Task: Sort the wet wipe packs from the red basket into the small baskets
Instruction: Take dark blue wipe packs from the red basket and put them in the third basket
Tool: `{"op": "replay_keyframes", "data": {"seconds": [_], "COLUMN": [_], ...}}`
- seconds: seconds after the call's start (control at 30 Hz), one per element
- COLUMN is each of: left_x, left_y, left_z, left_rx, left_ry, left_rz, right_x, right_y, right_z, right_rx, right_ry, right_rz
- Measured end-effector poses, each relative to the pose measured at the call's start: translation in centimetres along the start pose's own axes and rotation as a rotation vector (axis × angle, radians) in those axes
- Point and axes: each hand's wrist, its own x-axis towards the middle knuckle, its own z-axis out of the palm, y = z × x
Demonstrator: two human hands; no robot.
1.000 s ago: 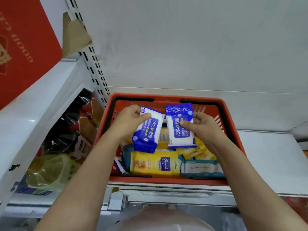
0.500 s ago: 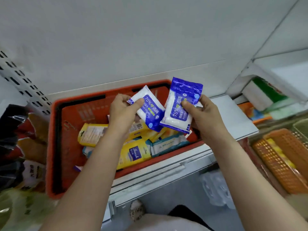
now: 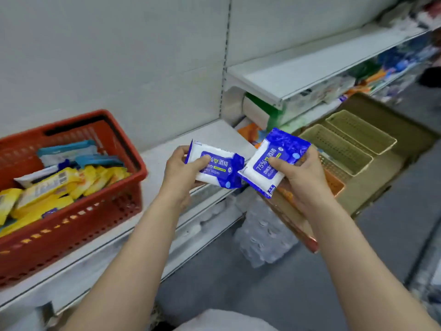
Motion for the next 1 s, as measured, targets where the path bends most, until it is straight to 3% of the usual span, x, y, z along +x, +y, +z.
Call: {"op": "replay_keyframes", "data": {"seconds": [0.2,0.43,0.8,1.0], "left_x": [-3.8,-3.5,7.8,12.8], "left_y": [-5.6,-8.0,-14.2,-14.9], "left_z": [15.3,27.2,50.2,58.4], "left_rx": [-0.042,0.032,-0.070,-0.011], "left_ry": [-0.072,-0.176,-0.194,-0.212], "left_rz": [-0.082,-0.085,-0.183,-0.188], "right_x": [-0.6,2.7,18.8,27.5], "right_y": [-1.4,-2.3,-6.0,-9.2], "right_z": [-16.9,-29.3,-46.0,-52.4], "right_rx": [-0.052,-0.047,-0.161,-0.108], "right_ry": [0.262,0.455,0.434,0.266], "right_rz": [-0.019,0.021,0.044,0.137]}}
